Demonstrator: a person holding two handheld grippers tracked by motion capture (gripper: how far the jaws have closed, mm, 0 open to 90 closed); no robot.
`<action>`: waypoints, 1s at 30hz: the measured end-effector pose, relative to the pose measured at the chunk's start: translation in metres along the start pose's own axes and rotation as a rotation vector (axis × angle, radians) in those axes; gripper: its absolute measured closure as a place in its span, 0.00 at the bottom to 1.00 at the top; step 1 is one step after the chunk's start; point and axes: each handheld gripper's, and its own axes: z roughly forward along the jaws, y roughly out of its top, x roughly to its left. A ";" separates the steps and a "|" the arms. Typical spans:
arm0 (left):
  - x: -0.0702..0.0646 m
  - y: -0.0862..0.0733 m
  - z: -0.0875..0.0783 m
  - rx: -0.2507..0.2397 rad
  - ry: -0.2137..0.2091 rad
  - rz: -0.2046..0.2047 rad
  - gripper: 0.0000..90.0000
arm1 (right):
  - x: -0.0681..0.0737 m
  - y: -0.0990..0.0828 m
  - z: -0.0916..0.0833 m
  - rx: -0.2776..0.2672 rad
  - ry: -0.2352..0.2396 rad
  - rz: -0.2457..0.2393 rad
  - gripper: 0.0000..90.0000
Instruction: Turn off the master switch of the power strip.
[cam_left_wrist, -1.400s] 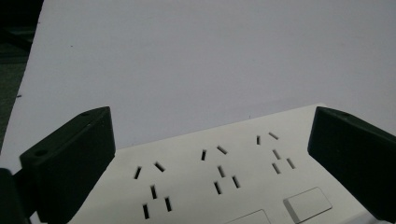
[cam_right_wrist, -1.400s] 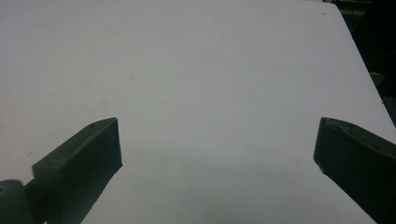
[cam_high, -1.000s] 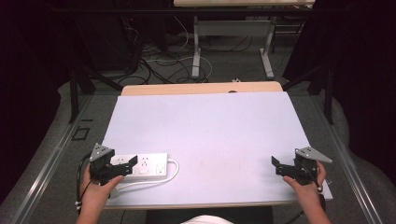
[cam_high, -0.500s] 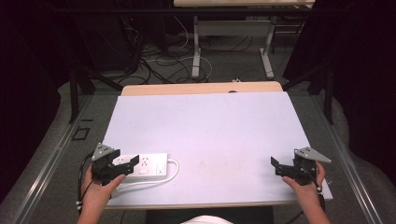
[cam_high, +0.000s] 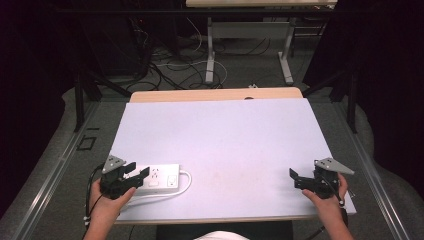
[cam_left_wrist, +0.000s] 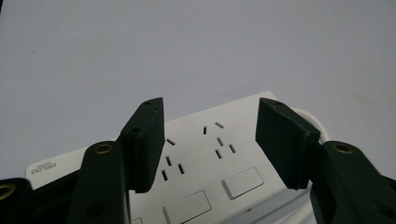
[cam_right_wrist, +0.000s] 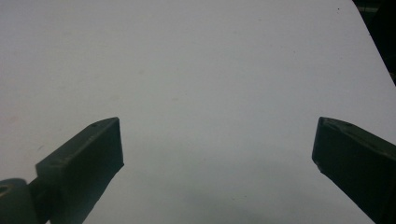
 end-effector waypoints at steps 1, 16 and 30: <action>-0.001 0.001 -0.001 0.004 -0.003 0.001 0.49 | 0.000 0.000 0.000 0.000 0.000 0.000 0.02; -0.015 0.005 -0.004 0.025 -0.018 0.002 0.61 | 0.000 0.000 0.000 0.012 0.003 0.006 0.03; -0.022 0.018 -0.006 0.022 -0.043 -0.018 0.69 | 0.001 0.000 0.000 0.019 0.005 0.004 0.04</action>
